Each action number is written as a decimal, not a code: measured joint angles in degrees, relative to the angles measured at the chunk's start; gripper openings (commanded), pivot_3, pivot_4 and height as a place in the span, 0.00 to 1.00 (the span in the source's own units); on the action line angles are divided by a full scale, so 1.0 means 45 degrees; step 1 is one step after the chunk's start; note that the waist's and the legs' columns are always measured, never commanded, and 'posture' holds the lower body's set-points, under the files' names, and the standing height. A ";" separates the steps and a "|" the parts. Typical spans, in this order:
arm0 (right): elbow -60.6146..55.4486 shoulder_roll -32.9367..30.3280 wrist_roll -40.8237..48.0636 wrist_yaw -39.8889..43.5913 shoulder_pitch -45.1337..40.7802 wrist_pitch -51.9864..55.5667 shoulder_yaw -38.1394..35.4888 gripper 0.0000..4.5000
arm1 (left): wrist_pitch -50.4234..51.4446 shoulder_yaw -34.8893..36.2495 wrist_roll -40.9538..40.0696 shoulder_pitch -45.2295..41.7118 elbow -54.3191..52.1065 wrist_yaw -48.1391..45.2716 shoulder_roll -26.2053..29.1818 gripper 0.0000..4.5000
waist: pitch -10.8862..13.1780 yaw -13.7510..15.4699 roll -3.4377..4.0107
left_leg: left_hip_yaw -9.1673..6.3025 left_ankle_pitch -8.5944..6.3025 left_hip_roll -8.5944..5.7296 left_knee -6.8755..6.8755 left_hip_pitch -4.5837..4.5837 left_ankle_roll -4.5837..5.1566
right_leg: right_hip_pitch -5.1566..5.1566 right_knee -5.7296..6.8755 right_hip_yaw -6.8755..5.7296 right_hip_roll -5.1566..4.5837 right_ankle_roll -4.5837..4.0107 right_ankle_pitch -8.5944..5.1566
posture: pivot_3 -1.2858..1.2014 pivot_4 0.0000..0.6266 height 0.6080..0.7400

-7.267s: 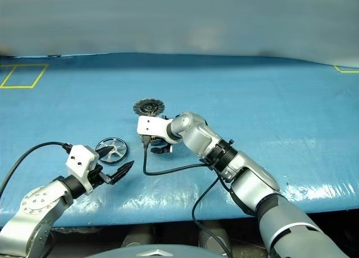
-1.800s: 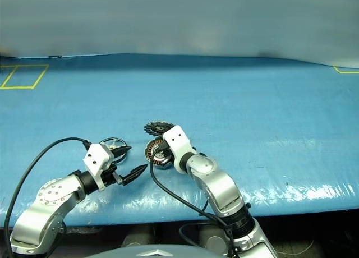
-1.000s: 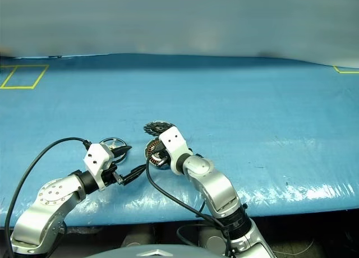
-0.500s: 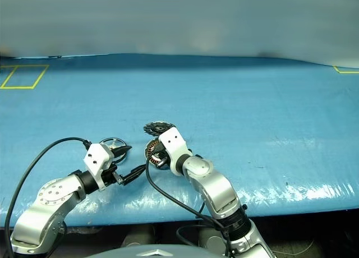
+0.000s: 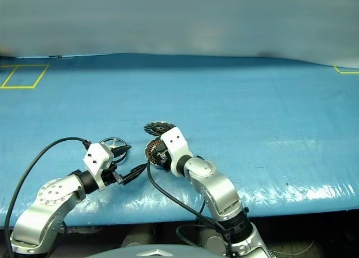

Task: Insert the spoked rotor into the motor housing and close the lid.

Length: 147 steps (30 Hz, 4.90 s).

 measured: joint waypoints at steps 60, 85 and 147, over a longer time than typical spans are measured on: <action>-0.0889 -0.0009 0.0802 -0.0529 -0.0529 0.1539 -0.0295 0.00 | -0.0016 -0.0012 -0.0011 0.0082 0.0000 -0.0094 -0.0048 1.00 | 0.0003 -0.0013 0.0004 | -0.0005 0.0000 0.0002 -0.0007 -0.0004 0.0000 | -0.0004 -0.0002 -0.0006 0.0001 0.0001 0.0000 | 0.52 0.24 1.00; -0.1583 -0.1198 0.1413 0.0439 -0.0493 0.1080 0.0153 0.00 | 0.0883 0.2971 -0.0170 0.0194 0.0094 -0.0613 0.1865 0.73 | 0.0008 -0.0010 0.0005 | -0.0006 0.0000 0.0002 -0.0007 -0.0004 0.0000 | -0.0006 -0.0004 -0.0012 -0.0001 -0.0014 -0.0010 | 0.52 0.24 1.00; -0.1582 -0.0933 0.1410 -0.0161 0.0106 0.0854 0.0327 0.00 | 0.3394 0.1970 0.0440 -0.0794 0.1426 0.1272 0.0885 0.73 | 0.0006 0.0003 0.0001 | -0.0009 0.0000 0.0004 -0.0011 0.0005 -0.0003 | -0.0001 0.0003 -0.0018 -0.0001 0.0011 0.0005 | 0.52 0.24 1.00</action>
